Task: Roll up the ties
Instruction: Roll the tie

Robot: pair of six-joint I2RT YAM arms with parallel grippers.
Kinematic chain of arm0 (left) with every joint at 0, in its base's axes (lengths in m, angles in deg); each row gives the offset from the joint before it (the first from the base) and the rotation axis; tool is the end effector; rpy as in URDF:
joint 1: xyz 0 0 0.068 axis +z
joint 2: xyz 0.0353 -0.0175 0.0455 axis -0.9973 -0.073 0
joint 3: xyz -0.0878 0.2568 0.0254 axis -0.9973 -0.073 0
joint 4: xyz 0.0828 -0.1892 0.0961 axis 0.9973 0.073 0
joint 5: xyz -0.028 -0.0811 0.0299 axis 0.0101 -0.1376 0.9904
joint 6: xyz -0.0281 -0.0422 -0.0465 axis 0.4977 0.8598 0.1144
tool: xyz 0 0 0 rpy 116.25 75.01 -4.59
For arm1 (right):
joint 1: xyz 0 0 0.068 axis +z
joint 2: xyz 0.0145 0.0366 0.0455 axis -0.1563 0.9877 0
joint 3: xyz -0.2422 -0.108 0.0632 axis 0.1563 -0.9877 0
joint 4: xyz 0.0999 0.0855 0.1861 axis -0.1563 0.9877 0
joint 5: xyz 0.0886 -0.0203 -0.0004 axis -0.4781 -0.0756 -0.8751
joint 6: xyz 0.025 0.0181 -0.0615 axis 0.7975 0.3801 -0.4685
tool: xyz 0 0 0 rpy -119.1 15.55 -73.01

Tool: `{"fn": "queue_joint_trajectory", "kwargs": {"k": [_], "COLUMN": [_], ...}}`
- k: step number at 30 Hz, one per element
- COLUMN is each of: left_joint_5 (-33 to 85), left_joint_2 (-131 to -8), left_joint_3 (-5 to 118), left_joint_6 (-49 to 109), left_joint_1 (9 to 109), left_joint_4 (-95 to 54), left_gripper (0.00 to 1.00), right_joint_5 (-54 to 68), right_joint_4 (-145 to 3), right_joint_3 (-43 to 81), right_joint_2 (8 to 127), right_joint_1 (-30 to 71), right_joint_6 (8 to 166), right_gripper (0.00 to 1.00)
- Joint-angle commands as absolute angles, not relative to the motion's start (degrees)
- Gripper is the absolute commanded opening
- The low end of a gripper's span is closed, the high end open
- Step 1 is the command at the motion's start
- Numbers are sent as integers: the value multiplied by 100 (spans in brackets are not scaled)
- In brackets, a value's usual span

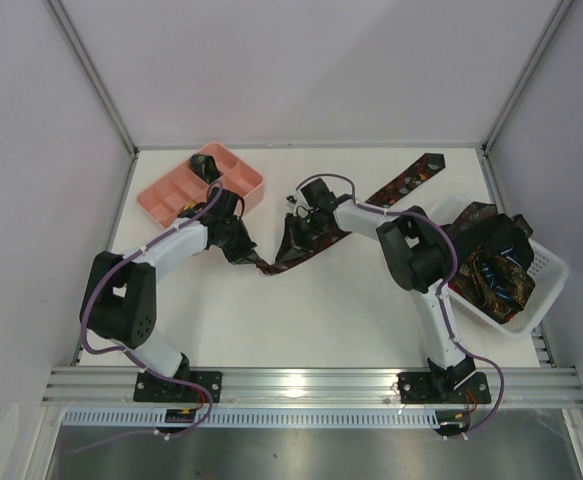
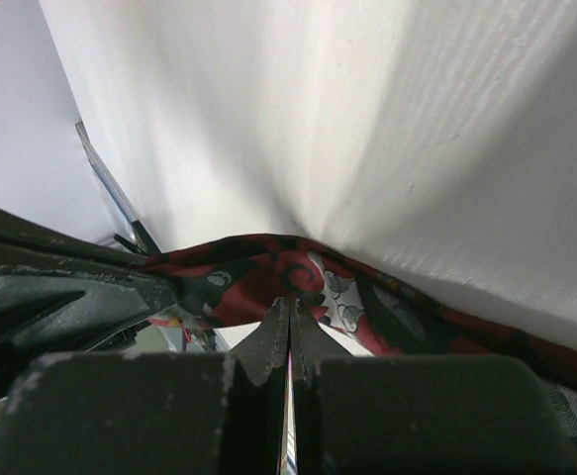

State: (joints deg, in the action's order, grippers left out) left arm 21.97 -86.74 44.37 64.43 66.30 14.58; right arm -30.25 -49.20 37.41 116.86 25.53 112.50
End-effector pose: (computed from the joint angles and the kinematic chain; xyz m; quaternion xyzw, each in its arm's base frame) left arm 0.2728 -0.1090 0.2006 -0.2041 0.9493 -0.2035 0.1257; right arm 0.3516 0.2894 0.1399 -0.1187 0.8893 0.4417 0.0029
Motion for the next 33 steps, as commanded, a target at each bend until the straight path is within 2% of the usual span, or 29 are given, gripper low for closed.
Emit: {"fn": "queue_joint_trajectory", "kwargs": {"k": [1, 18, 26, 33], "left_joint_5": [2292, 2310, 2196, 2064], "left_joint_2": [-8561, -8684, -9097, -9449], "left_joint_3": [4523, 4944, 5472, 5420], "left_joint_6": [6410, 6410, 6506, 6612], "left_joint_1": [6595, 6419, 6182, 6032], "left_joint_4": [1453, 1584, 1541, 1330], "left_gripper": [0, 1, 1, 1], "right_joint_5": [-2942, -2872, -2977, -3329], "right_joint_4": [-4779, -4999, -5183, -5720], "right_joint_3": [3735, 3762, 3577, 3182], "right_joint_2": [11306, 12158, 12009, 11728], "right_joint_1": [2564, 2774, 2942, 2696], "right_joint_6": [11029, 11283, 11424, 12005], "right_gripper": [0, 0, 0, 0]}}
